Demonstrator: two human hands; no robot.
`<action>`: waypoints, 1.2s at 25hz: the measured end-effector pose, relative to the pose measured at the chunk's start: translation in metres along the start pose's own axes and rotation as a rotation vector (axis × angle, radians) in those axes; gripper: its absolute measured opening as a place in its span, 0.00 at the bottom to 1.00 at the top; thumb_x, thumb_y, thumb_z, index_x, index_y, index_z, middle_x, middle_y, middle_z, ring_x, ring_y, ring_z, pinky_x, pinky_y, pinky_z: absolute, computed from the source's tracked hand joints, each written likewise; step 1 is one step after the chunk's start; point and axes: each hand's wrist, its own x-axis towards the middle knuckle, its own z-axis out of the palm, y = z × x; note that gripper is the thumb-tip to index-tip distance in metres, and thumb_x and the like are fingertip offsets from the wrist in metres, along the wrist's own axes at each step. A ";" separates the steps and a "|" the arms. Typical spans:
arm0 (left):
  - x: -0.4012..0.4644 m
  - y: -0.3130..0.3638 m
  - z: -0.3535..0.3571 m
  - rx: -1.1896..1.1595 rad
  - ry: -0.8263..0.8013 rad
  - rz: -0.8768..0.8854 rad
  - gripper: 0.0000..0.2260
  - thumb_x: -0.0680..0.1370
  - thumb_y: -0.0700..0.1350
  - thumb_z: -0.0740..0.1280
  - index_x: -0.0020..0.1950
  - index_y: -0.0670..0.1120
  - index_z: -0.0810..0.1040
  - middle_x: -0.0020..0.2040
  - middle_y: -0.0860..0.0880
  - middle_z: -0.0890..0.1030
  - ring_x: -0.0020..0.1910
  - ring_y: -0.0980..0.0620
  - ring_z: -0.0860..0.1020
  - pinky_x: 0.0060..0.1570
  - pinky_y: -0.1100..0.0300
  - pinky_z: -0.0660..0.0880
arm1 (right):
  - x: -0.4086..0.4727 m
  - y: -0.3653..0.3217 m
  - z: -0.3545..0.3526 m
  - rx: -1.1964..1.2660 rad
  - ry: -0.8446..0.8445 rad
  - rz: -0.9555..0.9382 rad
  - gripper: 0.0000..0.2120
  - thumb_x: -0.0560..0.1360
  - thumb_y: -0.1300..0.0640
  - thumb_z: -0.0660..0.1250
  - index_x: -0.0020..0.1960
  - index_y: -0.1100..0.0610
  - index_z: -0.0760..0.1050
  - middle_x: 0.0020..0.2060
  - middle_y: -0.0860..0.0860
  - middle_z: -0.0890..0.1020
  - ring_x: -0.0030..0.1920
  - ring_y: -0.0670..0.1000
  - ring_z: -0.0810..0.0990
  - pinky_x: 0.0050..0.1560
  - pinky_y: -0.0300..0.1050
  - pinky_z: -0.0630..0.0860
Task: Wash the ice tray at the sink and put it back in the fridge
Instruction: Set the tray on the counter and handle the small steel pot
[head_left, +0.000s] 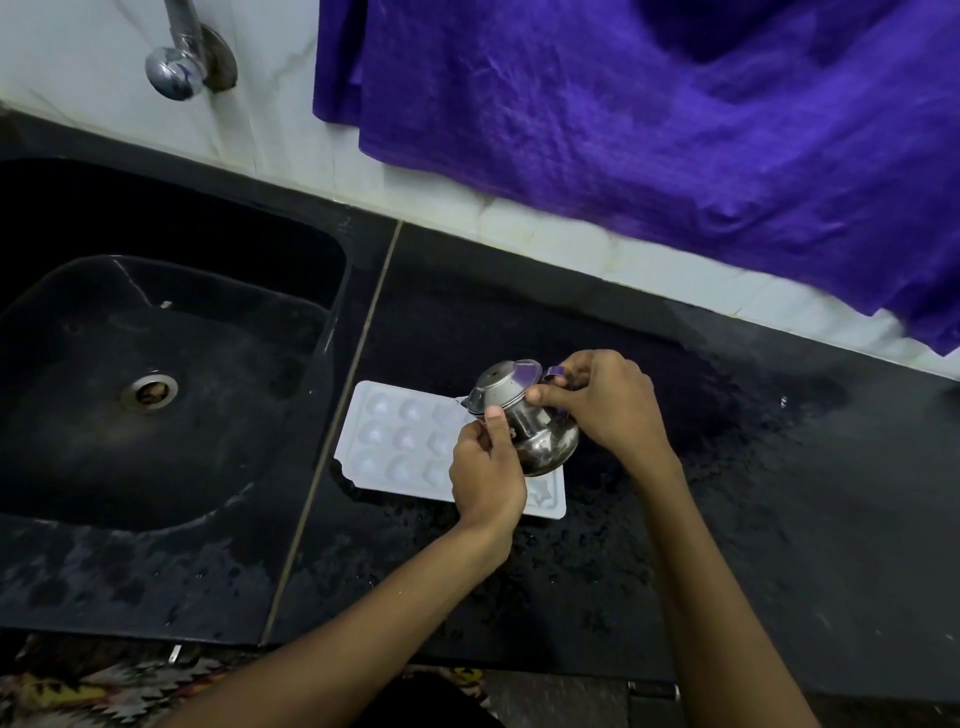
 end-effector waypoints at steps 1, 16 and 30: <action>-0.002 0.001 0.000 -0.007 -0.003 0.012 0.20 0.80 0.56 0.54 0.56 0.42 0.75 0.50 0.47 0.81 0.50 0.50 0.79 0.54 0.54 0.75 | -0.002 0.001 -0.001 0.029 -0.001 0.001 0.13 0.63 0.44 0.76 0.37 0.52 0.78 0.34 0.46 0.82 0.39 0.46 0.80 0.39 0.43 0.76; -0.030 -0.019 -0.009 -0.026 -0.033 0.009 0.17 0.79 0.56 0.56 0.53 0.44 0.73 0.46 0.50 0.80 0.44 0.58 0.78 0.38 0.67 0.70 | -0.031 0.003 -0.007 0.027 -0.028 -0.026 0.09 0.66 0.49 0.75 0.36 0.47 0.75 0.38 0.46 0.82 0.43 0.45 0.80 0.39 0.39 0.72; -0.035 -0.016 -0.011 -0.051 -0.034 0.083 0.14 0.78 0.57 0.59 0.51 0.47 0.73 0.46 0.53 0.81 0.44 0.60 0.78 0.35 0.73 0.69 | -0.041 0.008 -0.012 0.163 0.012 0.015 0.08 0.67 0.52 0.75 0.34 0.46 0.75 0.34 0.44 0.81 0.42 0.44 0.80 0.44 0.45 0.78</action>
